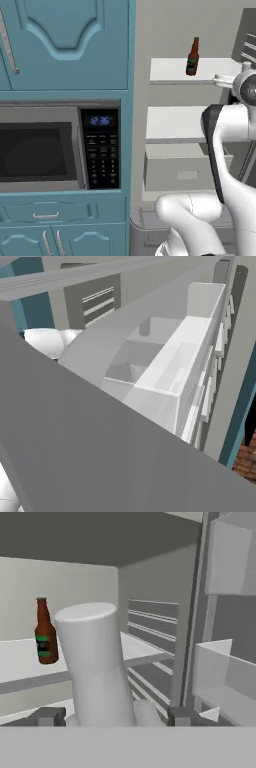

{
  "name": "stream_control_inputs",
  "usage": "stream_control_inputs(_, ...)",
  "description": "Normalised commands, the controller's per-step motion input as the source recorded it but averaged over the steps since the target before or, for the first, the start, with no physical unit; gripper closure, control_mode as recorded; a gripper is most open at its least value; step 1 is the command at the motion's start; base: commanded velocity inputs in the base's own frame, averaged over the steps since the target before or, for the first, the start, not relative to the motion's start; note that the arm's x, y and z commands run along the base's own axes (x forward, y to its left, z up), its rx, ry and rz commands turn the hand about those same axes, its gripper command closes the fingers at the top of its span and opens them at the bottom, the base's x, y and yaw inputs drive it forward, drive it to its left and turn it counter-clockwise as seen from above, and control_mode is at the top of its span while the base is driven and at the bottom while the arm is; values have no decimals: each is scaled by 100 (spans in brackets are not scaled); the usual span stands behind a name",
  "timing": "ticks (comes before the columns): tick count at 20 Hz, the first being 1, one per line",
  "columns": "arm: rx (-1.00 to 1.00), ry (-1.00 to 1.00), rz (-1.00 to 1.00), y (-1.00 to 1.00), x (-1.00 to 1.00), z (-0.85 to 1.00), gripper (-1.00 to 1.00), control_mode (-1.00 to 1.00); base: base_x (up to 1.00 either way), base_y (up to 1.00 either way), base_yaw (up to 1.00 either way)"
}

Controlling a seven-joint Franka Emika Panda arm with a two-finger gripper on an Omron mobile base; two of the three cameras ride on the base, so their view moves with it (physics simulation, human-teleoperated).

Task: Place the beer and liquor on the top shelf of the fridge to keep them out of children's reach, and place the tangerine on lower shelves for easy access.

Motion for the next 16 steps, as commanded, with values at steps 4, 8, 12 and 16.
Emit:
stream_control_inputs(4, 21, -2, -6, -45, 38, 38, 100, -100, 0, 0, 0)
stream_control_inputs(8, 12, 0, 0, -31, 46, 27, 100, -100, 0, 0, 0)
stream_control_inputs(12, 1, 0, 0, -16, 49, 20, 100, -100, 0, 0, 0)
stream_control_inputs(16, 0, 0, 0, -16, 49, 13, 100, -100, 0, 0, 0)
